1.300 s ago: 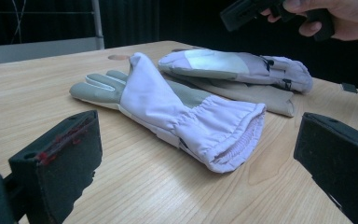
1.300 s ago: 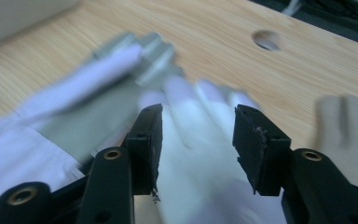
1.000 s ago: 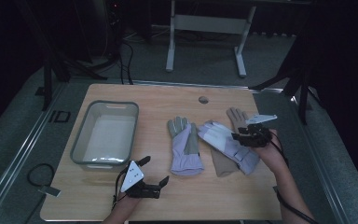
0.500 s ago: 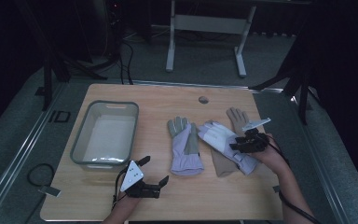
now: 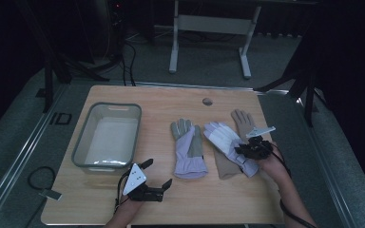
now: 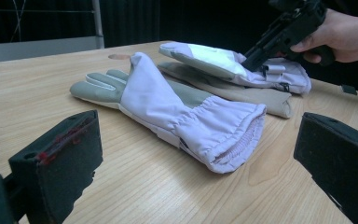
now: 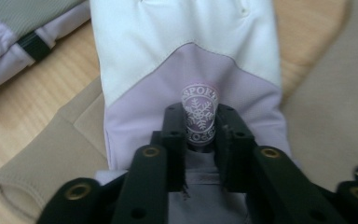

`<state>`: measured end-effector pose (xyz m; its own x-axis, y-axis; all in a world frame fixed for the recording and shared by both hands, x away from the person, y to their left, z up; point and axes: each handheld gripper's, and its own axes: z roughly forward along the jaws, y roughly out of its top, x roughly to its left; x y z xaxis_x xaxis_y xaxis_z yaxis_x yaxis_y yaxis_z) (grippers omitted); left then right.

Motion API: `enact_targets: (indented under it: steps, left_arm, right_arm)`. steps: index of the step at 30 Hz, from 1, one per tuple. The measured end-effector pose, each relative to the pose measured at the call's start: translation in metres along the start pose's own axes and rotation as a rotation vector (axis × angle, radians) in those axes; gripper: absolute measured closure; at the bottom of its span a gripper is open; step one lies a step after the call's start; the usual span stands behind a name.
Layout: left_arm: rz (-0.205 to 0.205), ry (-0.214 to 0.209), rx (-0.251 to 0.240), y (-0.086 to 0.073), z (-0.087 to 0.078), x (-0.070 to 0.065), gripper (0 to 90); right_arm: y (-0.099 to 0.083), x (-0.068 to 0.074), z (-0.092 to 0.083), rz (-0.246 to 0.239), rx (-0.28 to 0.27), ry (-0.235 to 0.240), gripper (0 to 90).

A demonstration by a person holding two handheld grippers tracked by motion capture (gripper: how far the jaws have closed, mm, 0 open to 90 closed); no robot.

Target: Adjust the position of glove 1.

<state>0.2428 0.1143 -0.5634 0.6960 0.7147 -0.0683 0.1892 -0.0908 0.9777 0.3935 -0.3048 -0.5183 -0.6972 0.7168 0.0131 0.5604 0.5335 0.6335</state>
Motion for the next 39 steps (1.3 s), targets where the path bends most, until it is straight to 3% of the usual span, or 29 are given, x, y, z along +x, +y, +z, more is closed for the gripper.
enact_targets:
  steps: [2,5,11,12,17,19,22,28,32,35,36,39]
  left_arm:
    - [0.0,0.0,0.0,0.0,0.0,0.0,1.0]
    - [0.0,0.001,0.0,0.0,0.0,0.0,1.0]
    - [0.003,0.003,0.0,0.0,0.0,0.0,1.0]
    - [0.001,0.003,0.0,0.0,0.0,0.0,1.0]
    - [0.004,0.001,0.0,0.0,0.0,0.0,1.0]
    - [0.006,0.001,-0.001,0.0,0.0,0.0,1.0]
    - [0.008,0.0,-0.001,0.0,0.0,-0.001,1.0]
    - [0.004,0.0,0.0,0.0,0.0,0.0,1.0]
    - [0.007,0.0,-0.001,0.0,0.0,0.0,1.0]
    - [0.005,0.0,0.0,0.0,0.0,0.0,1.0]
    - [0.004,-0.001,0.0,0.0,0.0,0.0,1.0]
    - [0.007,-0.003,0.0,0.0,0.0,0.0,1.0]
  right_arm:
    - [0.0,0.006,-0.007,0.016,-0.026,-0.034,79.1]
    - [0.004,0.011,-0.021,0.078,-0.076,-0.065,79.5]
    - [0.011,0.022,-0.056,0.275,-0.243,-0.096,79.5]
    - [0.012,0.024,-0.058,0.294,-0.251,-0.094,79.5]
    - [0.012,0.038,-0.063,0.409,-0.261,-0.172,79.6]
    - [0.006,0.038,-0.057,0.456,-0.239,-0.189,79.5]
    - [-0.001,0.031,-0.043,0.488,-0.189,-0.214,79.3]
    - [-0.009,0.02,-0.015,0.503,-0.127,-0.25,77.0]
    - [-0.015,0.019,-0.002,0.508,-0.128,-0.251,72.6]
    - [-0.013,0.02,-0.008,0.486,-0.155,-0.254,64.5]
    - [-0.012,0.02,-0.013,0.47,-0.166,-0.234,60.3]
    - [-0.009,0.016,-0.026,0.385,-0.189,-0.23,53.6]
